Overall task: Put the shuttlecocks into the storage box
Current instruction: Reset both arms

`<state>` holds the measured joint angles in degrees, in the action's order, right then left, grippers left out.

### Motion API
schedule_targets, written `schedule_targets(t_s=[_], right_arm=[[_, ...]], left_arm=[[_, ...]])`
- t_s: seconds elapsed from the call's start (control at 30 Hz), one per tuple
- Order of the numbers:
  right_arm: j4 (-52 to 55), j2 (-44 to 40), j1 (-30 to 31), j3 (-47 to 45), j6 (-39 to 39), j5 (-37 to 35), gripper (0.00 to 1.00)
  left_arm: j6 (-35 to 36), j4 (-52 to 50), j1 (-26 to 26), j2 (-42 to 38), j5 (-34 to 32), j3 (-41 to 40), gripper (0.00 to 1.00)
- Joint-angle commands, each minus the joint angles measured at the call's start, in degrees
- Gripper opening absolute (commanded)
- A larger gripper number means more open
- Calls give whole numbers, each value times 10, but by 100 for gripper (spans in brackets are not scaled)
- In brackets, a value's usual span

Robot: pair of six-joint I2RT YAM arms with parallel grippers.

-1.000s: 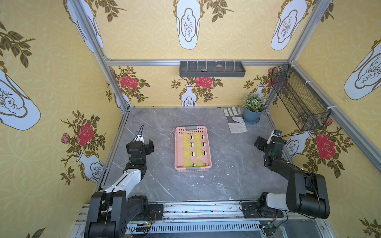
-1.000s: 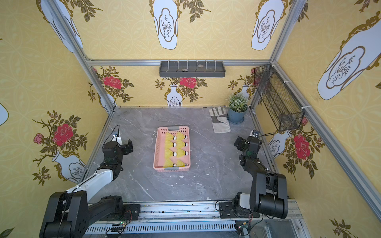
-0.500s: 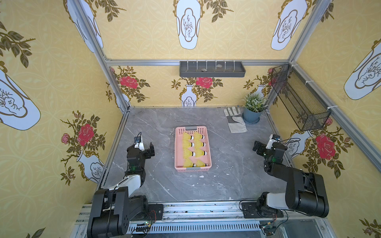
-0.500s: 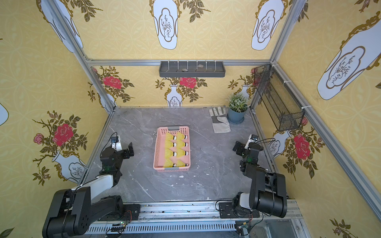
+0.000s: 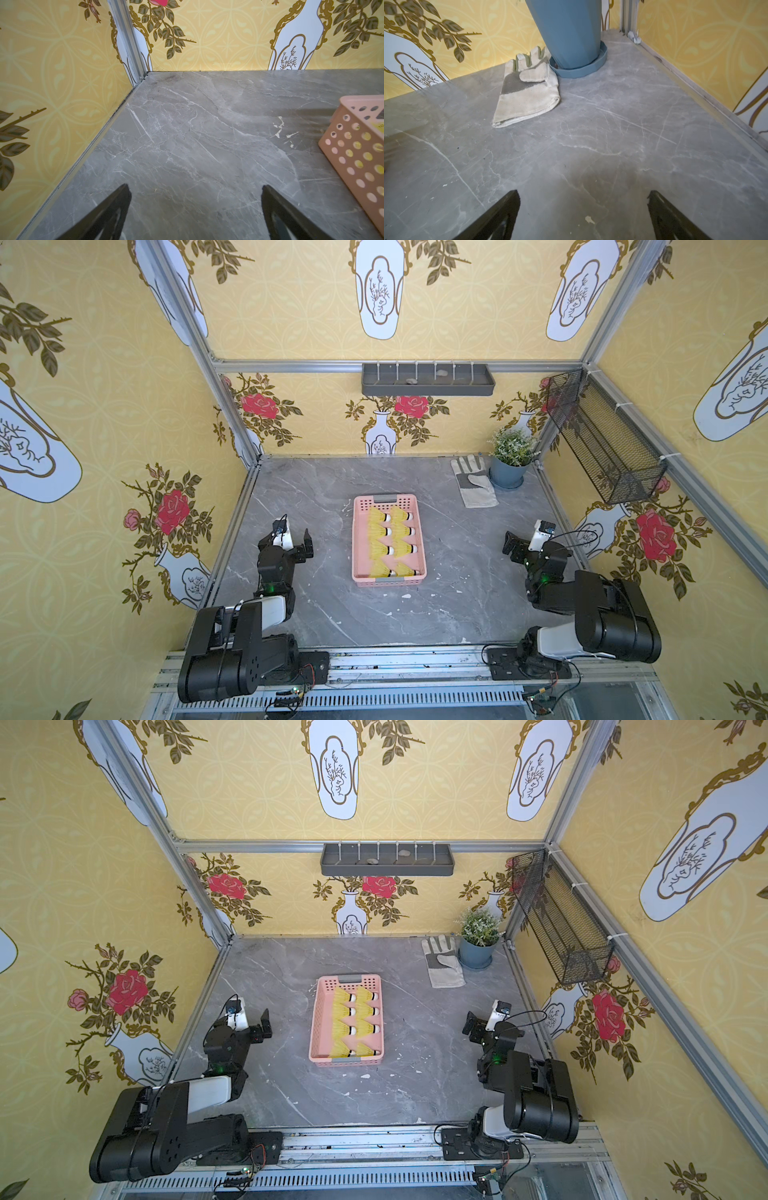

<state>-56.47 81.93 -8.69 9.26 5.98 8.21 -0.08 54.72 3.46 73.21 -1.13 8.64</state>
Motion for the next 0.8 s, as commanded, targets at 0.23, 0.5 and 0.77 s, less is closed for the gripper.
schedule_targets(t_s=[0.23,0.5,0.77], right_arm=[[-43,1,3,1,-7,-11,98],[-39,2,4,3,-11,-8,97],[-38,2,5,3,-11,-8,97]], left_arm=[[8,-11,1,-1,15,11,100],[7,-12,0,-2,14,11,100],[5,-11,0,1,15,12,100]])
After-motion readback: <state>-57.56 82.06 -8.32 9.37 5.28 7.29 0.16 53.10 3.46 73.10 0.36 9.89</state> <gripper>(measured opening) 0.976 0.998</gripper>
